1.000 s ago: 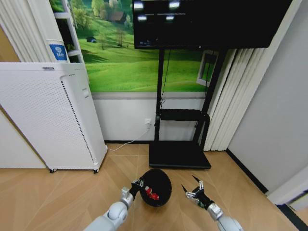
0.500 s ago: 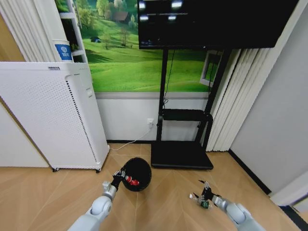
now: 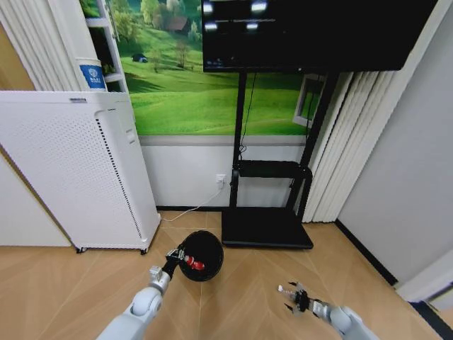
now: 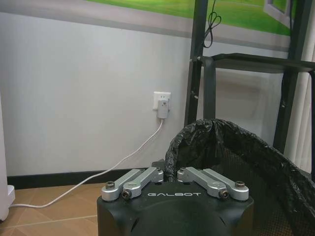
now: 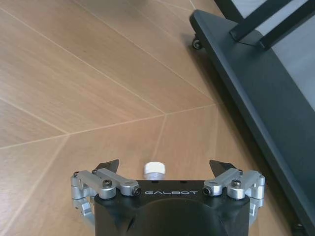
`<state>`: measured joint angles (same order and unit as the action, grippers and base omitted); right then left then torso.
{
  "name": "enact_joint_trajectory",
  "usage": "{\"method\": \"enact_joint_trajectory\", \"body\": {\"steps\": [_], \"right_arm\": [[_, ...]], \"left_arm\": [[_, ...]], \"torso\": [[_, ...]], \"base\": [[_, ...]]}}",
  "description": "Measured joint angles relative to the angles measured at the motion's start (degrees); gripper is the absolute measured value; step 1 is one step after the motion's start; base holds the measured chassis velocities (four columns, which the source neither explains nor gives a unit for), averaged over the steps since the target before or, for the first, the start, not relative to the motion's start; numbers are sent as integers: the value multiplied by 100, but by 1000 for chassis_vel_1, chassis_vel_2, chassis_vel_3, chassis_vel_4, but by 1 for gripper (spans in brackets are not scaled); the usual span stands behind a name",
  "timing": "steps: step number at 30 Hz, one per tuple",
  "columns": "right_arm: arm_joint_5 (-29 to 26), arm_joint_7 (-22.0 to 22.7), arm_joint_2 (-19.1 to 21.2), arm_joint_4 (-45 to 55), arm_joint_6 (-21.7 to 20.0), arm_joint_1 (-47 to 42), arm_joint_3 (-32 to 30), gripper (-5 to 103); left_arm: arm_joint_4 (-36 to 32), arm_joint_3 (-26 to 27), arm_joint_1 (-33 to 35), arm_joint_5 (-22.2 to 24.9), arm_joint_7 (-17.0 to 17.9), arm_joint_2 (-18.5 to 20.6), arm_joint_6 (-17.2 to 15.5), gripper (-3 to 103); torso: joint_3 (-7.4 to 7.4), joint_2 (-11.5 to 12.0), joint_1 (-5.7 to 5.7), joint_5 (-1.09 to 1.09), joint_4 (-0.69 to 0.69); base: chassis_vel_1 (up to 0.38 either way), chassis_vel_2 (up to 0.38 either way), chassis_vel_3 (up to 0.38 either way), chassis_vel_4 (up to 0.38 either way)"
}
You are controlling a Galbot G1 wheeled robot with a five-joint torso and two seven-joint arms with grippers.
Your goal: Pick up the trash bin and place the garbage on the floor into it.
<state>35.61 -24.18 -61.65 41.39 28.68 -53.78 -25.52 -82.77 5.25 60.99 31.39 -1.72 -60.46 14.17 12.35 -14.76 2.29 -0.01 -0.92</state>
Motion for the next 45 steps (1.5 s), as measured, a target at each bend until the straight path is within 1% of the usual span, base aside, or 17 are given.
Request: {"method": "enact_joint_trajectory", "body": {"steps": [12, 15, 17, 20, 21, 22, 23, 25, 29, 30, 32, 36, 37, 39, 41, 44, 45], "right_arm": [[815, 393, -429, -1097, -145, 829, 174, 100], [810, 617, -467, -1237, -430, 955, 353, 102], [900, 674, -533, -1318, -614, 1090, 481, 94], [997, 675, -557, -1321, -688, 1123, 546, 90], [1107, 675, -591, -1329, -765, 1130, 593, 79], [1148, 676, -607, -1333, -798, 1131, 616, 79], [1191, 678, -616, -1341, -906, 1116, 688, 69], [1197, 680, -616, -1341, -956, 1101, 725, 69], [1260, 680, -596, -1355, -1182, 1040, 826, 54], [1260, 680, -596, -1355, -1182, 1040, 826, 54], [1329, 691, -561, -1382, -1296, 1014, 853, 37], [1361, 735, -536, -1413, -1355, 995, 853, 32], [1371, 752, -532, -1423, -1380, 982, 851, 21], [1373, 796, -543, -1437, -1396, 971, 835, 11], [1370, 809, -554, -1437, -1396, 969, 826, 11], [1223, 844, -529, -1300, -1210, 920, 749, -2], [1223, 844, -529, -1300, -1210, 920, 749, -2]], "left_arm": [[-324, 422, 413, 20, -45, 81, 11, 6], [-410, 573, 585, 20, -74, 98, 17, 6], [-488, 723, 726, 21, -97, 104, 24, 6], [-527, 832, 793, 29, -103, 103, 27, 6], [-556, 926, 848, 39, -104, 93, 30, 6], [-567, 967, 872, 46, -107, 85, 30, 6], [-594, 1056, 926, 59, -112, 67, 37, 6], [-607, 1088, 951, 64, -117, 57, 42, 6], [-675, 1218, 1096, 71, -155, 9, 61, 6], [-675, 1218, 1096, 71, -155, 9, 61, 6], [-720, 1319, 1220, 75, -191, -26, 78, 6], [-722, 1400, 1306, 75, -226, -57, 102, 6], [-722, 1434, 1345, 75, -246, -69, 114, 6], [-722, 1468, 1392, 74, -260, -75, 122, 6], [-722, 1473, 1398, 75, -263, -75, 122, 6], [-670, 1482, 1377, 76, -277, -75, 127, 6], [-670, 1482, 1377, 76, -277, -75, 127, 6]], "torso": [[0, 0, 0, 0, 0], [0, 0, 0, 1, 2], [0, 0, 0, 0, 1], [0, 0, 0, 0, 2], [0, 0, 0, 0, 1], [0, 0, 0, 2, 1], [-1, 0, 0, 1, 1], [-1, 0, 0, -1, 1], [0, 0, 0, 1, 0], [0, 0, 0, 1, 0], [0, 0, 0, 1, 0], [-1, 0, 0, 0, 0], [-1, 0, 0, 1, 0], [-1, 0, 0, 1, 0], [-1, 0, 0, 1, 0], [-1, 0, 0, 3, 1], [-1, 0, 0, 3, 1]], "base": [[0, 0, 0, 0], [0, 0, 0, 0], [0, 0, 0, 0], [0, 0, 0, 0], [0, 0, 0, 0], [0, 0, 0, 0], [0, 0, 0, 0], [0, 0, 0, 0], [0, 0, 0, 0], [0, 0, 0, 0], [0, 0, 0, 0], [0, 0, 0, 0], [0, 0, 0, 0], [0, 0, 0, 0], [0, 0, 0, 0], [0, 0, 0, 0], [0, 0, 0, 0]]}}
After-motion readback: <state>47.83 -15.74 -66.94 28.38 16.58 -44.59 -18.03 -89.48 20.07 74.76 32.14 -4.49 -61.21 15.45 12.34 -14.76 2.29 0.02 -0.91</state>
